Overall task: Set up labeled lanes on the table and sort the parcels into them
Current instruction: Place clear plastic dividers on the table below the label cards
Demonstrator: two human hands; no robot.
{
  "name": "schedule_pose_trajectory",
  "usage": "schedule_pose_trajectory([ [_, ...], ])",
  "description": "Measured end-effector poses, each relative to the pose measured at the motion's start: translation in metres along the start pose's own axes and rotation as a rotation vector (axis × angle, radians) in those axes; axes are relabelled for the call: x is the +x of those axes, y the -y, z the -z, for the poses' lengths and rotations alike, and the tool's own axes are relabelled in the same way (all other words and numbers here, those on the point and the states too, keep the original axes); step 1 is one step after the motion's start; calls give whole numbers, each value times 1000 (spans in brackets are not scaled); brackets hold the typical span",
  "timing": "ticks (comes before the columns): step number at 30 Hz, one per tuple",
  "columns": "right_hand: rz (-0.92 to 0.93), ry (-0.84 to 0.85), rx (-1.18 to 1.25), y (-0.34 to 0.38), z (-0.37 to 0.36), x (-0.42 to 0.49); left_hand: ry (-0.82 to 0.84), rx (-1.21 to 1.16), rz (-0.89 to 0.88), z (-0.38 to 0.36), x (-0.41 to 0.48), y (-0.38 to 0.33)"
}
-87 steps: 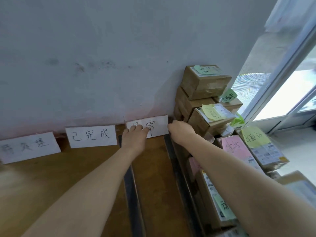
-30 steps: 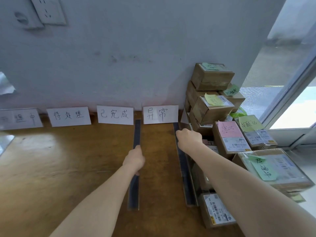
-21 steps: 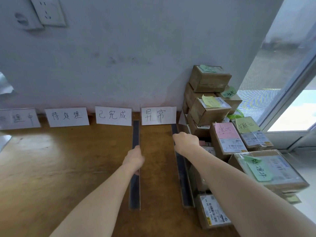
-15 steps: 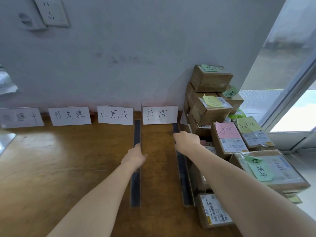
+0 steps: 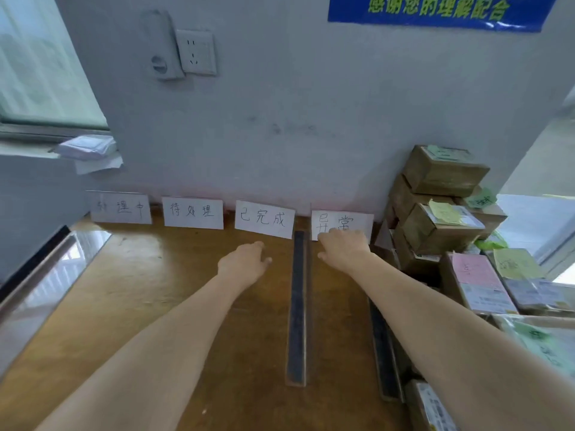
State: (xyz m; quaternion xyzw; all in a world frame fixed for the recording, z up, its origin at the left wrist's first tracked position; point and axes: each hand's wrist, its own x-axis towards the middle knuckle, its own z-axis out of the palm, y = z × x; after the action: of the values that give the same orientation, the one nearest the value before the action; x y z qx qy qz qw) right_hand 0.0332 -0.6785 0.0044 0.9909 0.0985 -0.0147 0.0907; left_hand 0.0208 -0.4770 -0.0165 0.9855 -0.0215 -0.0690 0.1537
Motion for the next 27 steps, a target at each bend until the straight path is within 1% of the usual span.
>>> schedule_pose_trajectory([
  [4,23,8,12,55,22,26,-58,37,5,31,2,54],
  [11,47,-46,239,180,63,76,-146,24,-4,101,9,184],
  [15,125,-81,282,253,90,99,-203,13,7,139,8,248],
  [18,199,-92,317,303,102,116,-207,3,30,152,6,295],
  [21,275,-86,335,348,104,135,-219,-37,97,158,0,338],
  [25,367,-54,308,401,98,159,-204,-77,228,155,-8,393],
  [27,408,-46,344,425,95,173,-210,-74,294,156,-13,419],
])
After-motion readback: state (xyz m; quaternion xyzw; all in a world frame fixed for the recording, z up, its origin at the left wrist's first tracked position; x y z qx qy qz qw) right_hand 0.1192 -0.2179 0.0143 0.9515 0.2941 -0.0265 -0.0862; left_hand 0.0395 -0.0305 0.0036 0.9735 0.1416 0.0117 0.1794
